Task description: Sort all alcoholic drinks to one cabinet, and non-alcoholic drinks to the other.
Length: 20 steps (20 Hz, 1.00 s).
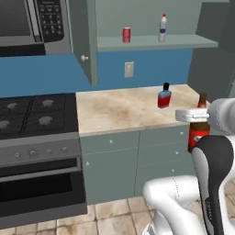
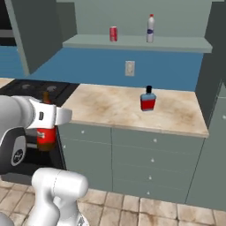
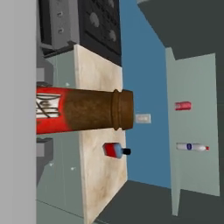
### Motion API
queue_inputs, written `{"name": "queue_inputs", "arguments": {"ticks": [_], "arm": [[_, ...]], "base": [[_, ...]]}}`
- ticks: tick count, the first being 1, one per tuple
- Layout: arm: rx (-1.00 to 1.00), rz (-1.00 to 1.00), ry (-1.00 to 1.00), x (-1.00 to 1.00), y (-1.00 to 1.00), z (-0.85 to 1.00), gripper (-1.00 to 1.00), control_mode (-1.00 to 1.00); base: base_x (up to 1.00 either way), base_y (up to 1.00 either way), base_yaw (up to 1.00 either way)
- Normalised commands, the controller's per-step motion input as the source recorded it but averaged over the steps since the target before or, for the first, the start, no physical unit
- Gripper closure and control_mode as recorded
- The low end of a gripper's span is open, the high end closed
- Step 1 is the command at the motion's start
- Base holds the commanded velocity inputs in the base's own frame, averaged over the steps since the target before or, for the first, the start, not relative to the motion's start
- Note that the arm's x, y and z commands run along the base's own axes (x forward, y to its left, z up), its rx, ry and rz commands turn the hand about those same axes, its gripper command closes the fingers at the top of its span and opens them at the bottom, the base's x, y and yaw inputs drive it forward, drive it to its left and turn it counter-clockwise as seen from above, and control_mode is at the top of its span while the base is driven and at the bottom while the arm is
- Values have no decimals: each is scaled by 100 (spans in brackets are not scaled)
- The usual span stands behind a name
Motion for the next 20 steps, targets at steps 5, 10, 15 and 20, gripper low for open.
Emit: {"name": "queue_inputs", "arguments": {"ticks": [5, 10, 15, 20], "arm": [[0, 0, 0, 0, 0, 0, 100, 100], [0, 0, 0, 0, 0, 0, 100, 100], [0, 0, 0, 0, 0, 0, 100, 100], [0, 0, 0, 0, 0, 0, 100, 100]], "base": [[-27, 66, 5], [-10, 53, 27], [-12, 85, 18], [-10, 99, 10]]}}
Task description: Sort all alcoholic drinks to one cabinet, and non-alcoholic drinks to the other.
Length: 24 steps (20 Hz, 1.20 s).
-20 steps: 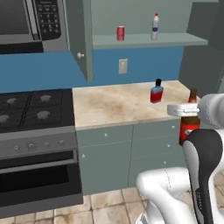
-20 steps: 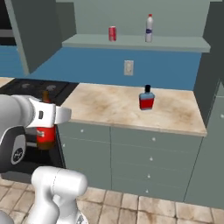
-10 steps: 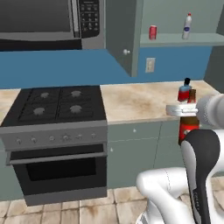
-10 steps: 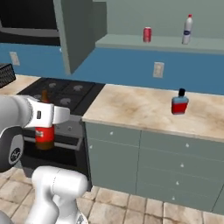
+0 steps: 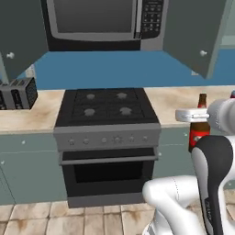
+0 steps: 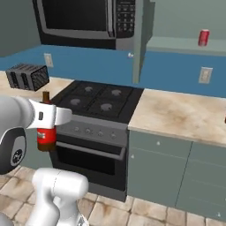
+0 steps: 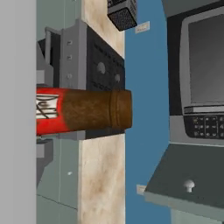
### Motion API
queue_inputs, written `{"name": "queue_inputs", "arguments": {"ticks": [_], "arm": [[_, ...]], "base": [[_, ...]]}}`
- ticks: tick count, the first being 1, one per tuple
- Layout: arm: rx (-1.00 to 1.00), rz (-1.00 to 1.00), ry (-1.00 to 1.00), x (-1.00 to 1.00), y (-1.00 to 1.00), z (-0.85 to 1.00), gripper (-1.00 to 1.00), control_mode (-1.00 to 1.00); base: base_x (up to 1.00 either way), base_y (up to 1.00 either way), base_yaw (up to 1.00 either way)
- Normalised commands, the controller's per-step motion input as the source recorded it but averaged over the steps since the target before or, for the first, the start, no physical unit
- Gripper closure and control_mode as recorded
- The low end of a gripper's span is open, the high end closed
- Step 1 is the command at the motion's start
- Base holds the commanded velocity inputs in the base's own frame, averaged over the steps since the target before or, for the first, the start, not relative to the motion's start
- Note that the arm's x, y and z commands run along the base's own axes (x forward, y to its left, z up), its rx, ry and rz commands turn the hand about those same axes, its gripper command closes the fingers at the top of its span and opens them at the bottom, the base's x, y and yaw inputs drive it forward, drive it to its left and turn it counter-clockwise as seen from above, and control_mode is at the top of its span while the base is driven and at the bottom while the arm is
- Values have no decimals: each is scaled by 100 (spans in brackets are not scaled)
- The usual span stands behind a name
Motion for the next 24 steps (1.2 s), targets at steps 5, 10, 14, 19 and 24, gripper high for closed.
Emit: {"name": "queue_inputs", "arguments": {"ticks": [5, 10, 14, 19, 24], "arm": [[0, 0, 0, 0, 0, 0, 100, 100], [0, 0, 0, 0, 0, 0, 100, 100], [0, 0, 0, 0, 0, 0, 100, 100], [0, 0, 0, 0, 0, 0, 100, 100], [0, 0, 0, 0, 0, 0, 100, 100]], "base": [[-7, 100, 1], [-14, 91, 0], [-24, 81, 0], [-28, 76, 0], [-24, 74, 0]]}}
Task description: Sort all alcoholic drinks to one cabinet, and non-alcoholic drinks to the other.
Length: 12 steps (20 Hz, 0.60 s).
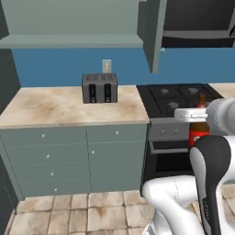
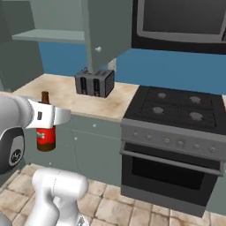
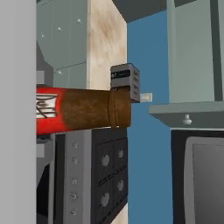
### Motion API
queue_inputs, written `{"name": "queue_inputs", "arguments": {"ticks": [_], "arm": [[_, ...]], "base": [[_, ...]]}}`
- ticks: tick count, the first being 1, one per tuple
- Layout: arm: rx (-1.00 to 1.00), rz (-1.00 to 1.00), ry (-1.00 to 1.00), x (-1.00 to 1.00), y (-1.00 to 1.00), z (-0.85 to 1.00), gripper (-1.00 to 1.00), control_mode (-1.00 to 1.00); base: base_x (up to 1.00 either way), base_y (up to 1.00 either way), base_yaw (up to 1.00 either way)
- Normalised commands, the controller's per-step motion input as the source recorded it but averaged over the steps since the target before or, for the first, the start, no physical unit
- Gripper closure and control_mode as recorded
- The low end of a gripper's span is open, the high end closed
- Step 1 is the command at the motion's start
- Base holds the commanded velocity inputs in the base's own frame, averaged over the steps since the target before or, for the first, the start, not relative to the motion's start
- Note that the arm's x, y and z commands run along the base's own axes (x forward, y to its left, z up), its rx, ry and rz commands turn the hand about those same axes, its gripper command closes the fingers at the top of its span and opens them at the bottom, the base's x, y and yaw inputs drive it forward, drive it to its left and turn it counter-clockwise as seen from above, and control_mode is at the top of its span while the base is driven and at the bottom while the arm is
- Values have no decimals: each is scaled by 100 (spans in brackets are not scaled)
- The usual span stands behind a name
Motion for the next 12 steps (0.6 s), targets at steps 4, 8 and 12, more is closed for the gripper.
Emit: {"name": "queue_inputs", "arguments": {"ticks": [4, 8, 12], "arm": [[0, 0, 0, 0, 0, 0, 100, 100], [0, 0, 0, 0, 0, 0, 100, 100], [0, 0, 0, 0, 0, 0, 100, 100]], "base": [[-14, 77, 0], [-1, 78, 0], [2, 69, 0]]}}
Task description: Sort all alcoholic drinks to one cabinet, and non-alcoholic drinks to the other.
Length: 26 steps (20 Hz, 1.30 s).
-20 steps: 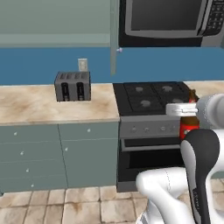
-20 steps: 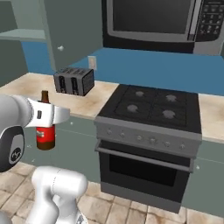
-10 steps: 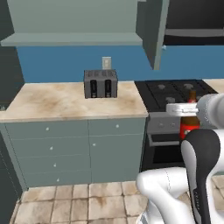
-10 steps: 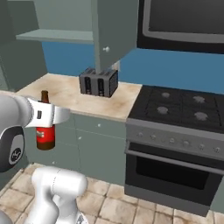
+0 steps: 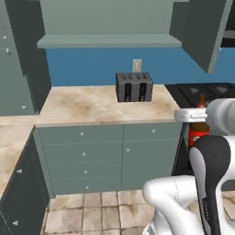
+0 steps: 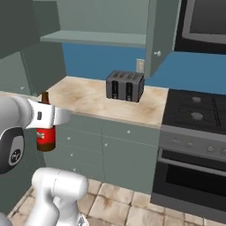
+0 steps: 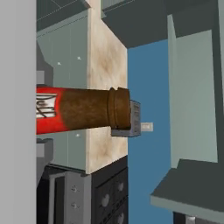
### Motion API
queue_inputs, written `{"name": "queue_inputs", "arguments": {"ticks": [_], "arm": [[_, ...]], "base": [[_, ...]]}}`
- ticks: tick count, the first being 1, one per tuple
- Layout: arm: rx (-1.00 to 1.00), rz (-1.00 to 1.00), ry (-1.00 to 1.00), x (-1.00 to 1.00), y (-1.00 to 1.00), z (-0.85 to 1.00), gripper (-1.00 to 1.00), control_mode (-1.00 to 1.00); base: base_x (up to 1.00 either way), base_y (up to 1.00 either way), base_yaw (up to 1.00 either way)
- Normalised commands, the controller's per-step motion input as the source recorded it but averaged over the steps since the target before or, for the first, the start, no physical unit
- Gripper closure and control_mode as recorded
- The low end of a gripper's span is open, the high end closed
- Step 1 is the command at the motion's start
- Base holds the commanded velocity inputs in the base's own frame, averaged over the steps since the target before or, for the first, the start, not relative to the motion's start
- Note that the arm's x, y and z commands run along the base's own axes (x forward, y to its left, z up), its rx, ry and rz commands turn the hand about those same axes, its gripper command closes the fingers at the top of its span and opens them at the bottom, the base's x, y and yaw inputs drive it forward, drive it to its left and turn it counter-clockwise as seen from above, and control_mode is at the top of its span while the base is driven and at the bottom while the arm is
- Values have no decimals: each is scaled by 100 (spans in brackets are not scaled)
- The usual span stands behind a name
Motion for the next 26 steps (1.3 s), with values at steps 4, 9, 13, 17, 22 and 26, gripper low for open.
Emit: {"name": "queue_inputs", "arguments": {"ticks": [4, 9, 13, 17, 22, 26], "arm": [[0, 0, 0, 0, 0, 0, 100, 100], [0, 0, 0, 0, 0, 0, 100, 100], [0, 0, 0, 0, 0, 0, 100, 100], [0, 0, 0, 0, 0, 0, 100, 100], [0, 0, 0, 0, 0, 0, 100, 100], [0, 0, 0, 0, 0, 0, 100, 100]], "base": [[16, 63, 0], [34, 57, 0], [54, 45, -2], [69, 39, -5], [72, 36, -6], [77, 23, -7]]}}
